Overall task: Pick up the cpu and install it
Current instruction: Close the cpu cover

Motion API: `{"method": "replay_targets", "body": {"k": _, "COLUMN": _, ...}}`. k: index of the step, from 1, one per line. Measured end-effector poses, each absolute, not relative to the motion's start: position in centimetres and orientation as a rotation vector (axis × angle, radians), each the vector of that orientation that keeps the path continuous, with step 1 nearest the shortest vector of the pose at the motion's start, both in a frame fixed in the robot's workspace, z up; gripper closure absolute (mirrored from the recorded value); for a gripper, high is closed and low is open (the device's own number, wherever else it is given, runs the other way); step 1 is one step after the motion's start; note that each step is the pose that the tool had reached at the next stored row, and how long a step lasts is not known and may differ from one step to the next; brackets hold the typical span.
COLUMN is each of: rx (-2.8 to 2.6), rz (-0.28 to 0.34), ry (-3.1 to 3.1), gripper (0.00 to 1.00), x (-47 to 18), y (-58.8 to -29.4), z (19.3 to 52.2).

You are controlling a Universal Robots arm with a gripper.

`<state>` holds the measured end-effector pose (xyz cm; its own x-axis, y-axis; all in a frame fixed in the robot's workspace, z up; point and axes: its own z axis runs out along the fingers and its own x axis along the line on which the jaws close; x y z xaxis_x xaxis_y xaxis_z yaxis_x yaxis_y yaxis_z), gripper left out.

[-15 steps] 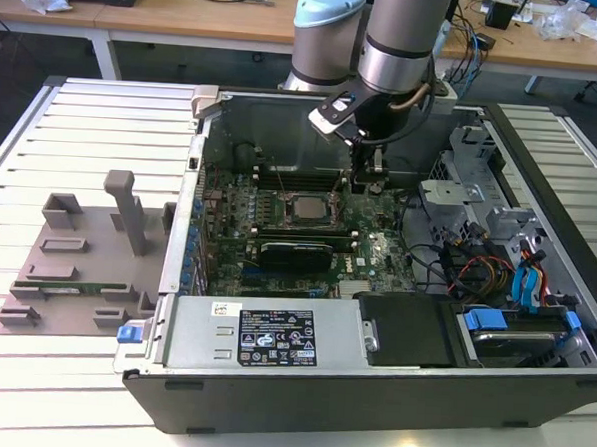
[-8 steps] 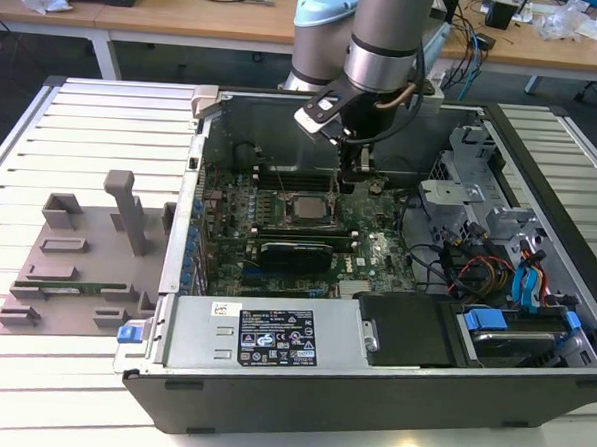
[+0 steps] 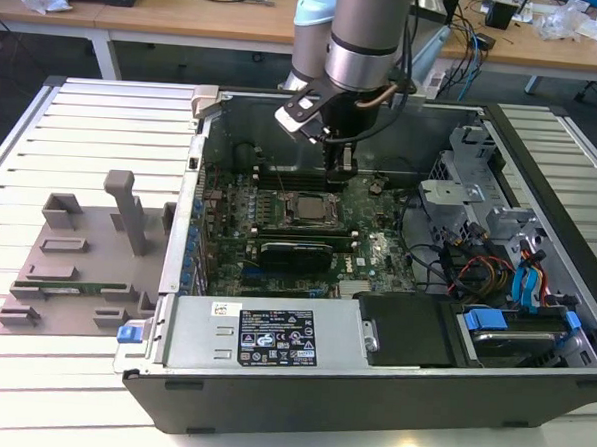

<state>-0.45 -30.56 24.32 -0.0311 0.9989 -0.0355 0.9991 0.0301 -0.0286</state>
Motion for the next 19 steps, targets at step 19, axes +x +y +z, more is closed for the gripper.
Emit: {"method": "replay_targets", "body": {"k": 19, "rx": 2.183, "rz": -0.071, "ry": 2.25, "gripper": 0.89, "x": -4.6, "y": -30.6, "z": 24.1}}
